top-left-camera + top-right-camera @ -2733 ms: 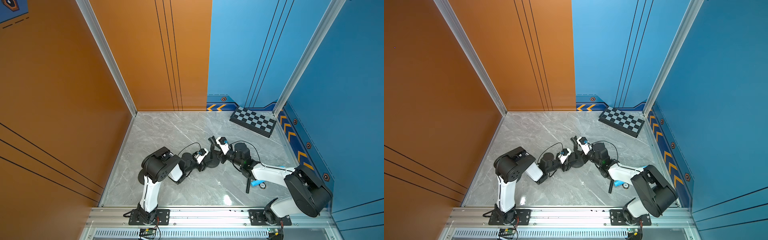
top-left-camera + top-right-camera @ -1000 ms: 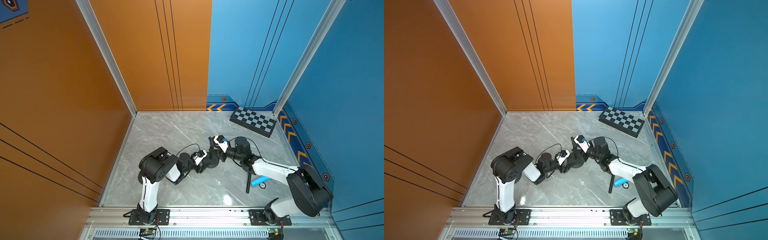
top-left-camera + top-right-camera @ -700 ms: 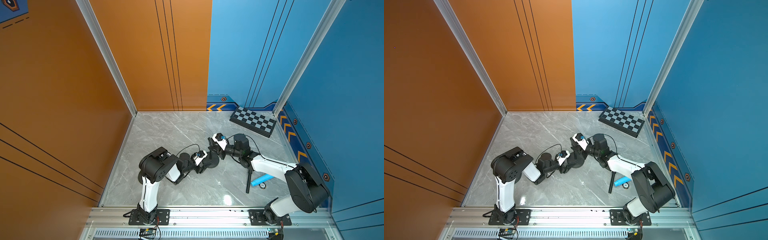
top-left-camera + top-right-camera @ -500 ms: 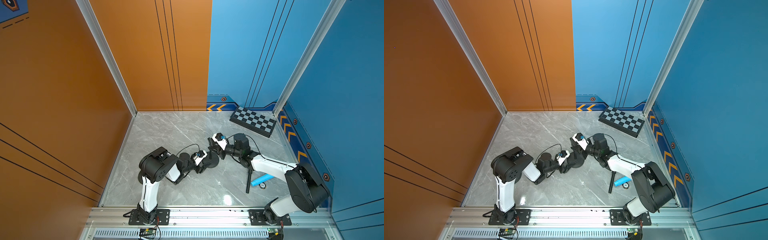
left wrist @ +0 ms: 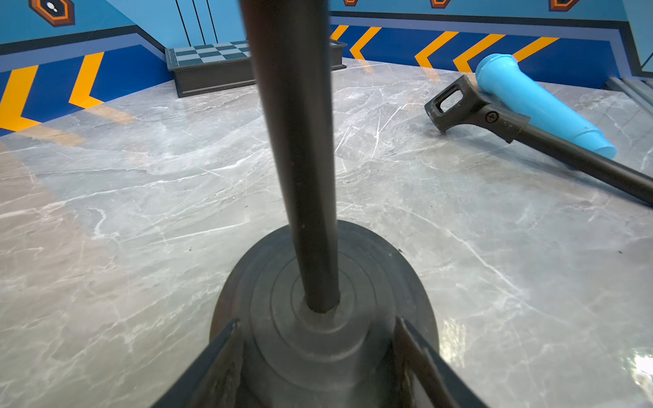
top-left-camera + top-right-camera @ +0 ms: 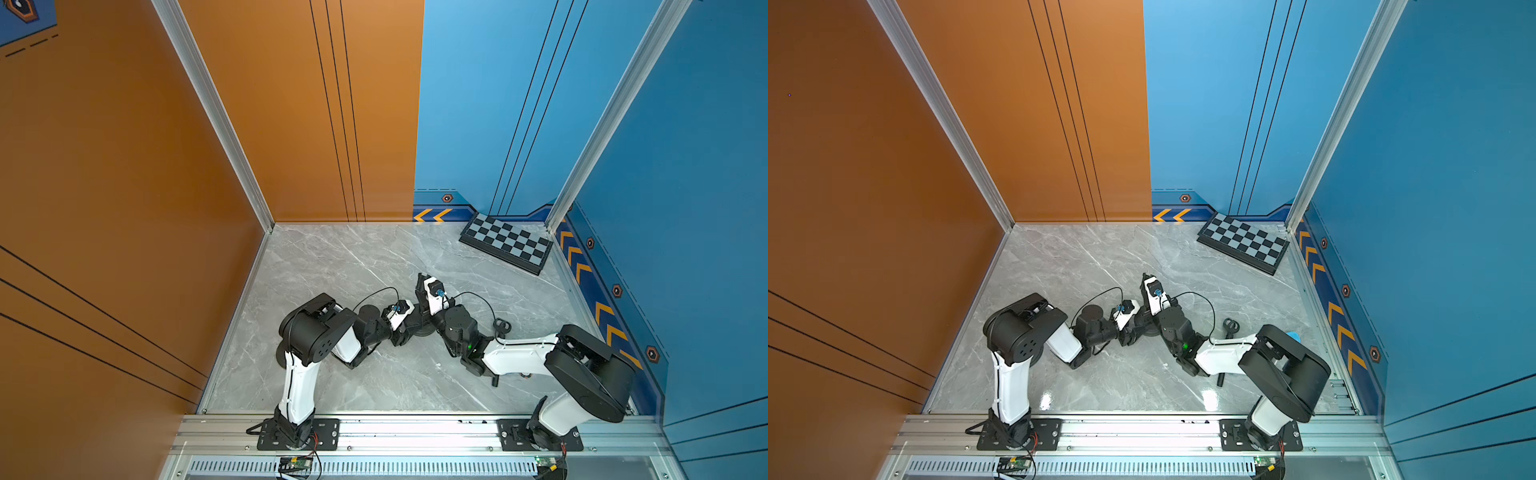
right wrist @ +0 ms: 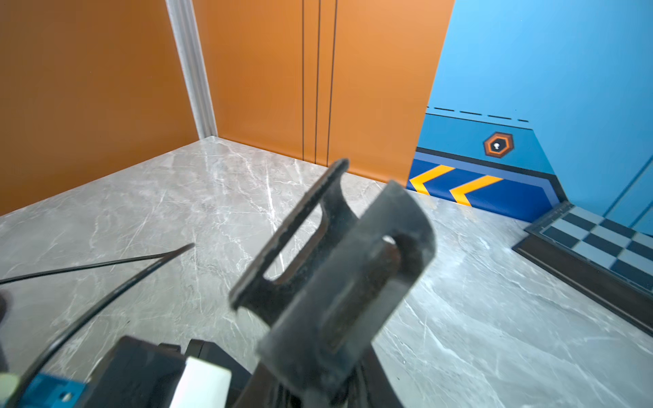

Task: Assemble a microphone stand
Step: Screw the microphone stand pole into the microphone stand base, then pick up the microphone stand at the center of the board.

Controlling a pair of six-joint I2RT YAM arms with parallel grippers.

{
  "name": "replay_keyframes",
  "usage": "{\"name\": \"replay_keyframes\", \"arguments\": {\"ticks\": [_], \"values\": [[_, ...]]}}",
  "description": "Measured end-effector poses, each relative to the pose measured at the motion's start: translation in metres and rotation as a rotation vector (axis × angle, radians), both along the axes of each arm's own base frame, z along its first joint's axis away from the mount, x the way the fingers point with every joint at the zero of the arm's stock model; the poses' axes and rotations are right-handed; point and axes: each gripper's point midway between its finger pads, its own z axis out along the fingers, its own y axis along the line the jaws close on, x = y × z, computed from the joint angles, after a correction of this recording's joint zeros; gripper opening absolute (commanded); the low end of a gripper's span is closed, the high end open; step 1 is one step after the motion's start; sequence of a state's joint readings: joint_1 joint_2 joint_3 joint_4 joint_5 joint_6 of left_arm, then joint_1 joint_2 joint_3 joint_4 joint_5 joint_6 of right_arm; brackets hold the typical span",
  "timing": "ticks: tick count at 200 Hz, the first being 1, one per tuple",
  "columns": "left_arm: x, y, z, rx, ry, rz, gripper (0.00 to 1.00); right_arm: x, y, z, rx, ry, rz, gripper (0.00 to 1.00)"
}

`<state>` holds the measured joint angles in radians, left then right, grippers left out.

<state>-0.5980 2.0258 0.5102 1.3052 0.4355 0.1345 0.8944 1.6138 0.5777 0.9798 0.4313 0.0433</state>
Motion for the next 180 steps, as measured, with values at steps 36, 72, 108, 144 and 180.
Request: {"name": "replay_keyframes", "arguments": {"ticks": [36, 72, 108, 144, 180], "values": [[0.000, 0.000, 0.000, -0.001, 0.000, 0.001, 0.67, 0.003, -0.002, 0.001, 0.011, 0.005, -0.015, 0.25], [0.001, 0.000, 0.000, 0.000, -0.001, 0.002, 0.66, -0.002, 0.003, -0.003, -0.049, 0.050, 0.153, 0.43], [0.001, 0.000, 0.000, 0.000, -0.001, 0.002, 0.65, -0.009, 0.001, -0.006, -0.134, 0.090, 0.380, 0.48], [0.001, 0.000, 0.000, 0.000, -0.001, 0.002, 0.65, -0.002, -0.007, -0.009, -0.162, 0.135, 0.523, 0.47], [0.001, 0.000, 0.000, 0.000, -0.001, 0.002, 0.66, 0.000, 0.004, -0.012, -0.175, 0.155, 0.652, 0.20]]}}
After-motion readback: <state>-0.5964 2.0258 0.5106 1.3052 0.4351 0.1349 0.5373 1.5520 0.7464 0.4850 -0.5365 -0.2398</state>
